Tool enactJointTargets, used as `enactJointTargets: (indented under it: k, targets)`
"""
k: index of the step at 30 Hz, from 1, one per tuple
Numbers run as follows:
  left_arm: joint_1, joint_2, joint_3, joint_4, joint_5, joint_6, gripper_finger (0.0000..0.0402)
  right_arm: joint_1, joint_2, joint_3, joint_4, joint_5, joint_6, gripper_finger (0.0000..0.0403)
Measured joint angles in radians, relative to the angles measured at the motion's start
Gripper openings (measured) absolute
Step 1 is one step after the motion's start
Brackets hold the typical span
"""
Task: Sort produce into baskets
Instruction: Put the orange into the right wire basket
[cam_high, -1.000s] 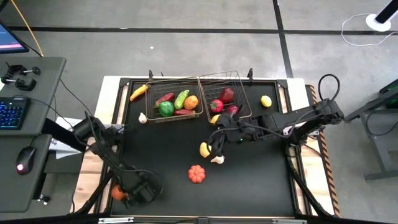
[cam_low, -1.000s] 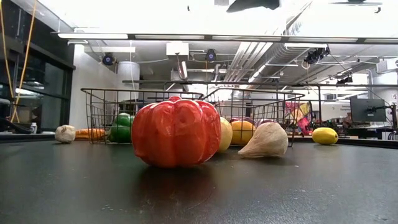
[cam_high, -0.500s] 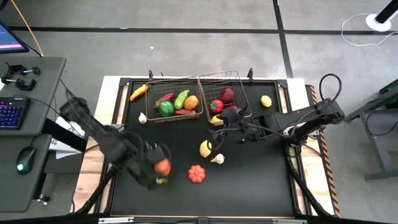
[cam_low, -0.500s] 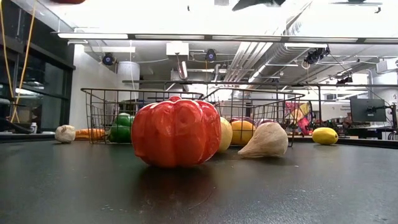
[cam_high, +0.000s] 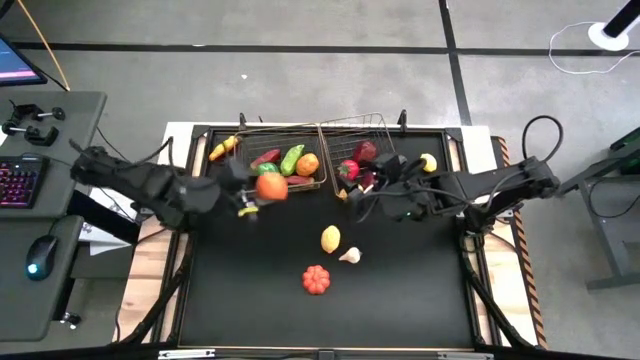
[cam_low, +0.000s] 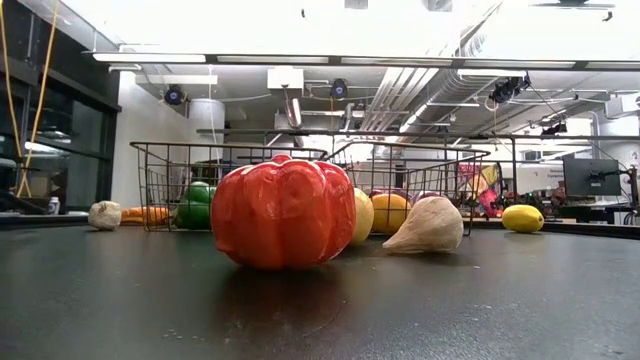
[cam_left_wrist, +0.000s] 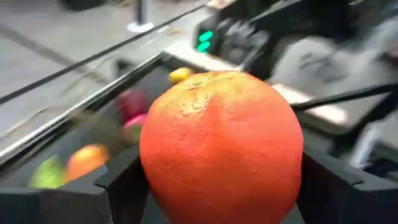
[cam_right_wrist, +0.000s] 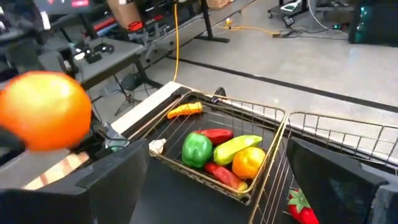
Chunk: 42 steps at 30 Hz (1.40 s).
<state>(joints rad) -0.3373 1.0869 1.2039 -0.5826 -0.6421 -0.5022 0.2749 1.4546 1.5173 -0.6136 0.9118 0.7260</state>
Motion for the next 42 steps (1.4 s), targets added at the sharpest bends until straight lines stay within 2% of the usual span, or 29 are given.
enactJointTargets:
  k: [4, 7, 10, 13, 16, 21, 25, 28, 34, 42]
  targets:
    - [0.121, 0.031, -0.131, 0.316, 0.222, 0.062, 0.0299, 0.0, -0.021, 0.0, -0.03, 0.032, 0.069, 0.0372]
    - [0.203, 0.103, -0.202, 0.442, 0.333, 0.016, 0.0299, 0.001, -0.043, 0.0, -0.066, 0.087, 0.111, 0.0372]
    - [0.283, 0.195, -0.216, 0.552, 0.431, -0.046, 0.0299, -0.003, -0.067, 0.0, -0.117, 0.139, 0.162, 0.0372]
    - [0.359, 0.287, -0.17, 0.657, 0.524, -0.046, 0.03, -0.026, -0.091, 0.001, -0.191, 0.185, 0.201, 0.0372]
    - [0.432, 0.383, -0.084, 0.658, 0.554, -0.029, 0.03, -0.063, -0.111, 0.001, -0.287, 0.195, 0.237, 0.0372]
    - [0.551, 0.568, 0.071, 0.613, 0.625, -0.013, 0.03, -0.142, -0.122, 0.001, -0.449, 0.15, 0.267, 0.0372]
    - [0.624, 0.707, 0.208, 0.566, 0.658, -0.01, 0.0301, -0.21, -0.122, 0.0, -0.516, 0.078, 0.232, 0.0372]
    - [0.662, 0.783, 0.278, 0.552, 0.661, -0.009, 0.0304, -0.256, -0.122, 0.0, -0.52, 0.014, 0.137, 0.0372]
    - [0.713, 0.837, 0.313, 0.532, 0.656, -0.039, 0.0316, -0.326, -0.122, 0.0, -0.525, -0.051, -0.098, 0.0372]
    - [0.75, 0.83, 0.313, 0.507, 0.658, -0.07, 0.032, -0.377, -0.122, 0.0, -0.528, -0.052, -0.207, 0.0372]
